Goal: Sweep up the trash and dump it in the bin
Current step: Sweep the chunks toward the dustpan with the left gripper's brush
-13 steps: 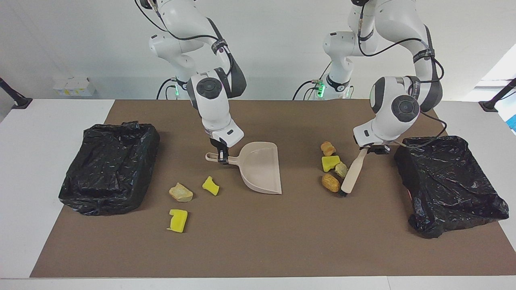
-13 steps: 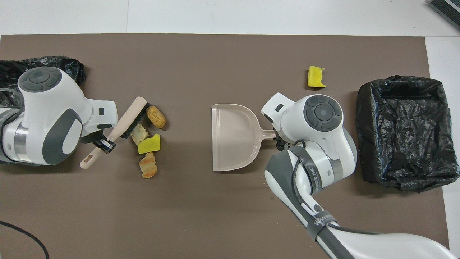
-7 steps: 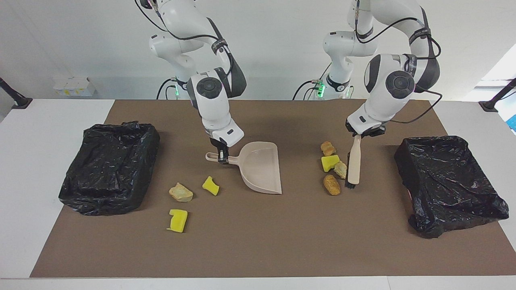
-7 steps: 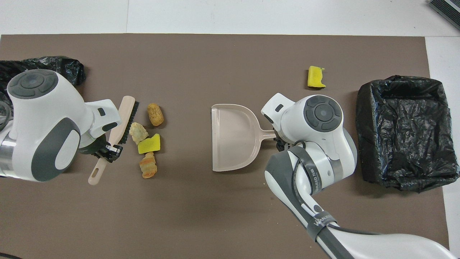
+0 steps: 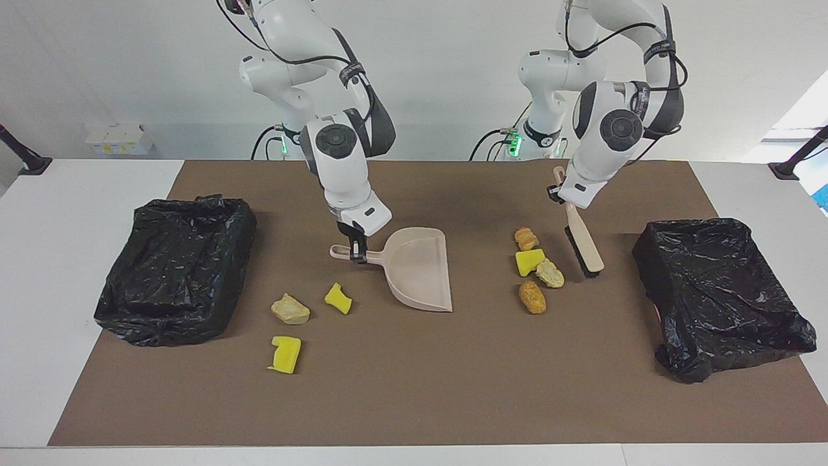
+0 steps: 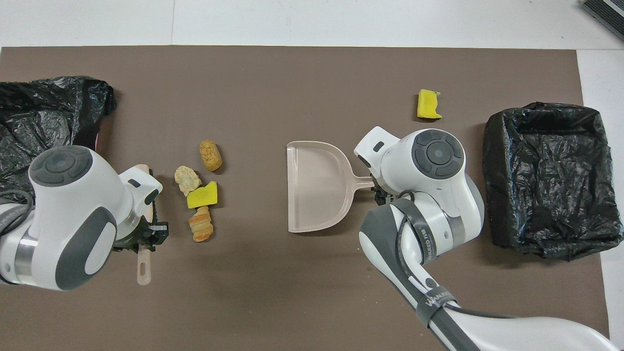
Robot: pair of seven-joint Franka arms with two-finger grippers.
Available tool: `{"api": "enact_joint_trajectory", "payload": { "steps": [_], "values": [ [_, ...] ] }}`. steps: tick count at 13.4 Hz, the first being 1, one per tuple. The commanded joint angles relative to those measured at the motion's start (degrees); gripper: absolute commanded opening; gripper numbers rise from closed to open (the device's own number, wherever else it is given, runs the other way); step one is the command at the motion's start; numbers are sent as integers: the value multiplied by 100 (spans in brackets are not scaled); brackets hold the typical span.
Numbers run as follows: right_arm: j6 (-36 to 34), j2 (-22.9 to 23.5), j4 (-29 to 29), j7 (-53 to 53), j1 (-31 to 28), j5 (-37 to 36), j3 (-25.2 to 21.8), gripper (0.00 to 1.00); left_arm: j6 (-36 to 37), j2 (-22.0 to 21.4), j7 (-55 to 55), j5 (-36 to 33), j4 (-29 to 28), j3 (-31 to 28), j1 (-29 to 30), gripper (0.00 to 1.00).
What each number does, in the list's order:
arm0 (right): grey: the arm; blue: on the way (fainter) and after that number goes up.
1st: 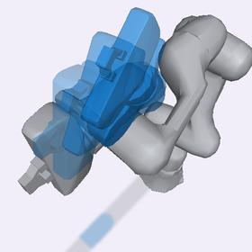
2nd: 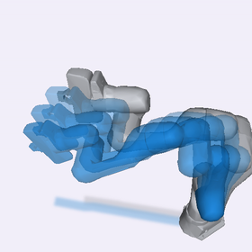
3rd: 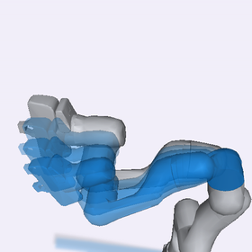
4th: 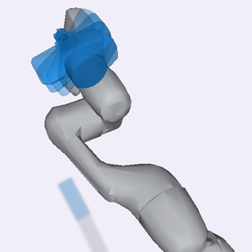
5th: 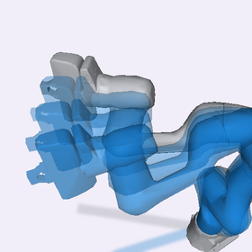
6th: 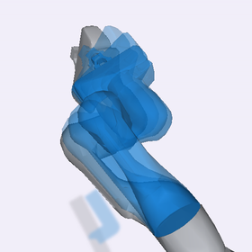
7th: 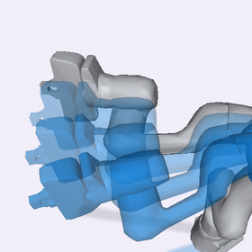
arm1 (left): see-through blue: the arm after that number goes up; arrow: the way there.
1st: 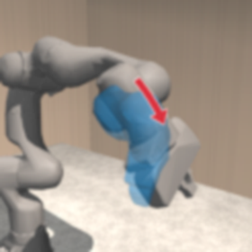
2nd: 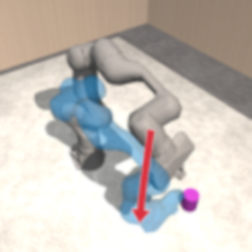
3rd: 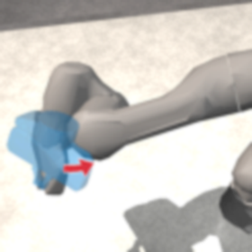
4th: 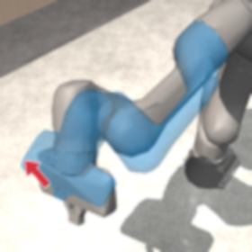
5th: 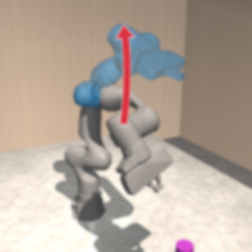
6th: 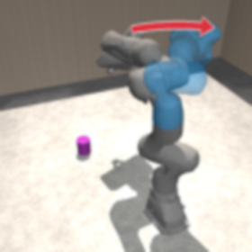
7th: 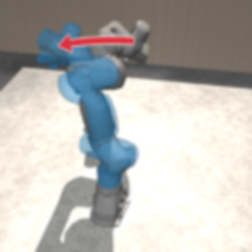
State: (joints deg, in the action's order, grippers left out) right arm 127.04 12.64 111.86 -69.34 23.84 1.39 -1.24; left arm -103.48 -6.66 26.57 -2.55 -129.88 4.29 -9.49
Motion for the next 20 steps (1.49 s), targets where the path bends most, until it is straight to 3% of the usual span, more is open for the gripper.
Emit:
{"api": "enact_joint_trajectory", "payload": {
  "steps": [1,9,18,20],
  "values": [
    [120,-139,213,-115,77,20,19,0,-540,-345,594,167,-670,-60,-298,0],
    [269,-51,213,113,252,20,19,0,-2175,367,1026,1274,-627,-51,-1265,0],
    [506,116,213,587,490,11,19,0,-2650,481,410,2364,-275,-43,-2601,0],
    [506,116,213,606,499,2,10,0,-2678,699,428,2574,144,-51,-2829,0]
  ]
}}
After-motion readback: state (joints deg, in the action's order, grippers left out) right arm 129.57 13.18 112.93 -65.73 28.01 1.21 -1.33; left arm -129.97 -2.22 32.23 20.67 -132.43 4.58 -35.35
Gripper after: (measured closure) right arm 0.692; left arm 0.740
